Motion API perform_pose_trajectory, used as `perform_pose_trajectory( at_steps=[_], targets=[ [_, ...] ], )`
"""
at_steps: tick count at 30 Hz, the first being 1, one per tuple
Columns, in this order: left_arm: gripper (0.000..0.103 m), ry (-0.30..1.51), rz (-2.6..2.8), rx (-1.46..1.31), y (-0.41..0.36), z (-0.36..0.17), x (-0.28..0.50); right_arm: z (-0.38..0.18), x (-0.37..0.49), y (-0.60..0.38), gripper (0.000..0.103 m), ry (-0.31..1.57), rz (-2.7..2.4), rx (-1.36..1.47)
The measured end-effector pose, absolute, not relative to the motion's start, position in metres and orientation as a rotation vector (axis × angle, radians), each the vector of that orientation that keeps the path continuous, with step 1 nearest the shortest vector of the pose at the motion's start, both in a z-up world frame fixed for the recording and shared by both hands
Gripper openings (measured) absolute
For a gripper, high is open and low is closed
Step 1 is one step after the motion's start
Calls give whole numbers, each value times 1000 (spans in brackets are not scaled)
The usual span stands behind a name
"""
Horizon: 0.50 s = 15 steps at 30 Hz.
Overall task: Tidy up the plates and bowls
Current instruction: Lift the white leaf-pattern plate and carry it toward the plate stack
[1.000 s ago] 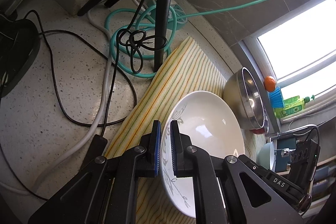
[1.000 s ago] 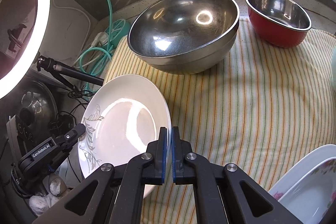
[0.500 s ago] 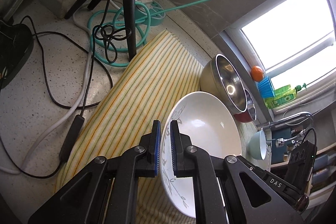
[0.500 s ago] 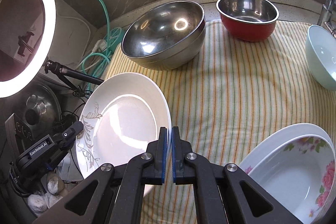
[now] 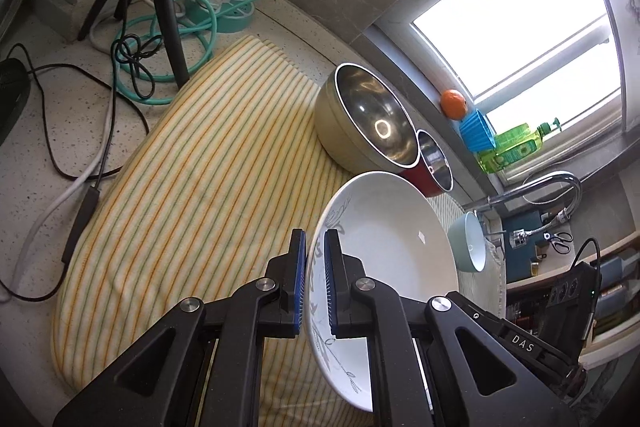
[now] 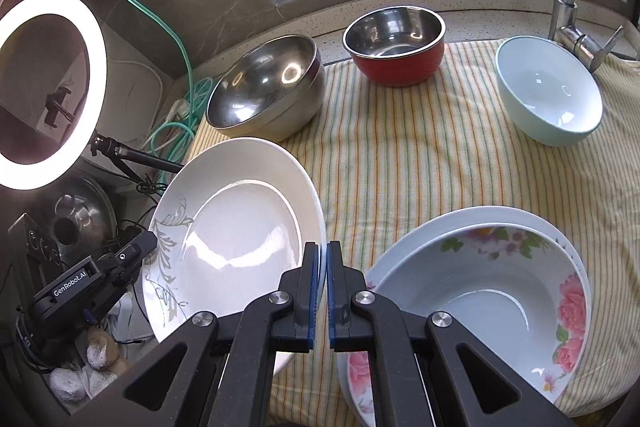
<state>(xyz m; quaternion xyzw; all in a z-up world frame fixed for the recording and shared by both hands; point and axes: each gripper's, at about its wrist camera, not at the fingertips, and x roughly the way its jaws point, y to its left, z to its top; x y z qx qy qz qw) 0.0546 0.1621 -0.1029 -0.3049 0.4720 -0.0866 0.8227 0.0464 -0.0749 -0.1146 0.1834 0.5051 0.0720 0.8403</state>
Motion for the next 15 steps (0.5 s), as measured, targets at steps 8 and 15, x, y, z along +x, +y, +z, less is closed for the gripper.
perform_pose_trajectory(
  at_steps=[8,15],
  targets=[
    [7,1035,-242,-606,127,-101,52,-112,24,-108,4,1055,102,407],
    [7,1063,-287,-563,99,-101,49,-116,8,-135,4,1058,64,425]
  ],
)
